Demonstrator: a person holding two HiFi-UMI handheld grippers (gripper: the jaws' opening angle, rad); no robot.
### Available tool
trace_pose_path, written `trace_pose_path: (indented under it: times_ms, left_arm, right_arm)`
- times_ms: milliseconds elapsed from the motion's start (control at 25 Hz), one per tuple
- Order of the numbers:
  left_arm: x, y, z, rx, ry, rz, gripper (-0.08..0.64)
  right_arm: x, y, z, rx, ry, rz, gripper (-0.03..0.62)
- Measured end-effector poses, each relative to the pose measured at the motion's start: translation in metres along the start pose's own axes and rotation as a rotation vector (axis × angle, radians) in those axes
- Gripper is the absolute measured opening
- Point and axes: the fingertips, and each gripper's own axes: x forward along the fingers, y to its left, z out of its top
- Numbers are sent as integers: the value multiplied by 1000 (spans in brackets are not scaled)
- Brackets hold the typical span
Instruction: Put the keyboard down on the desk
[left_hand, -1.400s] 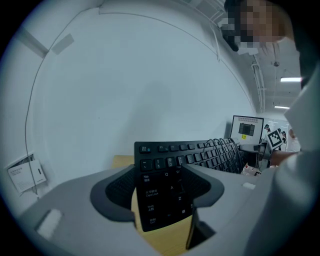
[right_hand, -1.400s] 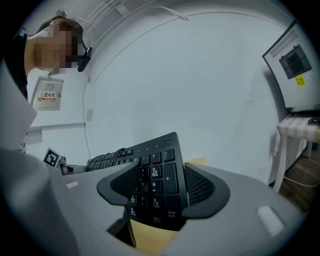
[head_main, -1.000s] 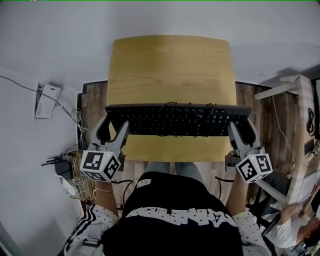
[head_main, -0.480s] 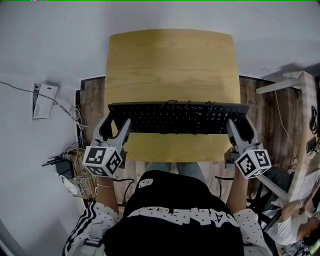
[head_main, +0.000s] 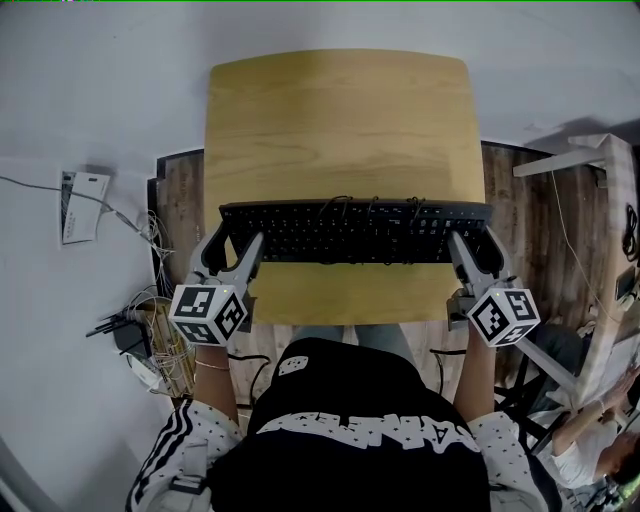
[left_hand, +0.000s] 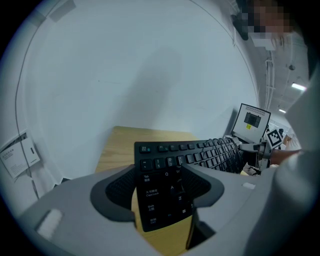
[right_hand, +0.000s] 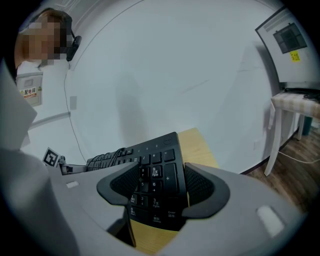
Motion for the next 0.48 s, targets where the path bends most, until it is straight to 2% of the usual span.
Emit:
trace_pose_path:
  times_ms: [480]
  left_arm:
    - [14, 8, -22, -23, 59, 0, 265]
  right_arm:
    - [11, -8, -22, 14, 58, -27, 298]
